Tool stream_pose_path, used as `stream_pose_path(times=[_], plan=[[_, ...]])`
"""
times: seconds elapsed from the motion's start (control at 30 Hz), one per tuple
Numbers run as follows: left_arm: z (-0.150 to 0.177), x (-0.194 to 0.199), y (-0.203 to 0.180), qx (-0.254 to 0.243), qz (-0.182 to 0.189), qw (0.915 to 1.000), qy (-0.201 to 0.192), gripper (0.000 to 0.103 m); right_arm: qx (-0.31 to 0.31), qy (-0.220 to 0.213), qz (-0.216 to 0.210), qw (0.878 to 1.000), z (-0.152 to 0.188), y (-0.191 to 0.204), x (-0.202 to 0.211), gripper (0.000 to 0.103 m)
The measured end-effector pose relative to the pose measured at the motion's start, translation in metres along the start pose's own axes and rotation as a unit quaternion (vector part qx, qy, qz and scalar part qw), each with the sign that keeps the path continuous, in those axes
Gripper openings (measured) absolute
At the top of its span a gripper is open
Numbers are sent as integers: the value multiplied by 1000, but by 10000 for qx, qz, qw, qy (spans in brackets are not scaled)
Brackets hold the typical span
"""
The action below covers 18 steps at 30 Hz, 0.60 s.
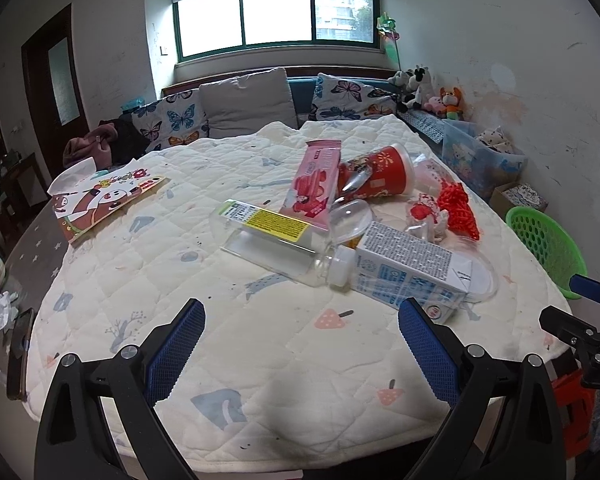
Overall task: Collect trash
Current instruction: 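Reach the right tool to the white-blue milk carton and close on it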
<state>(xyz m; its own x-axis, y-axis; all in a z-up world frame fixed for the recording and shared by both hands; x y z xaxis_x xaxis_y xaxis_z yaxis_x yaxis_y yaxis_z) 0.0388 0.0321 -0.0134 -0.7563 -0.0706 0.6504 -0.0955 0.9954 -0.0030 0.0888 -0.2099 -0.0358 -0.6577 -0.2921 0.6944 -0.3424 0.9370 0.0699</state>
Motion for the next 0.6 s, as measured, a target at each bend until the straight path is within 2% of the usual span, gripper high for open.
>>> stream_pose_path(times=[0.2, 0.33, 0.4, 0.6], plan=[[-5, -6, 14, 19, -106, 9999, 27, 94, 303, 159, -470, 9983, -16, 17, -16, 88], [-8, -12, 23, -56, -225, 9997, 79, 88, 649, 250, -800, 9944, -30, 34, -27, 84], [-9, -15, 28, -44, -252, 9996, 119, 88, 857, 289, -961, 9912, -38, 45, -33, 77], [-9, -22, 43, 59, -285, 9994, 177, 88, 1309, 484, -1344, 9811, -58, 69, -59, 70]])
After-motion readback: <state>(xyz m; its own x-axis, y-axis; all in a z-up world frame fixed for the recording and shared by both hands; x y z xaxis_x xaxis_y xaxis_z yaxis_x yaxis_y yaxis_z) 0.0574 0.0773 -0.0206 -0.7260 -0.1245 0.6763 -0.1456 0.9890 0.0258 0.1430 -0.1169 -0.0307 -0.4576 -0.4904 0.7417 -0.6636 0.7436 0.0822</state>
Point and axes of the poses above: each gripper's, at about its wrist camera, not at the fingertips, and x roughly against the way its jaws point, y to its left, z to its underside, the point moved 2 cm from there along -x, roughly the way its jaws point, and after that the axes turned 3 degrees about x, right-handed, at the moved point
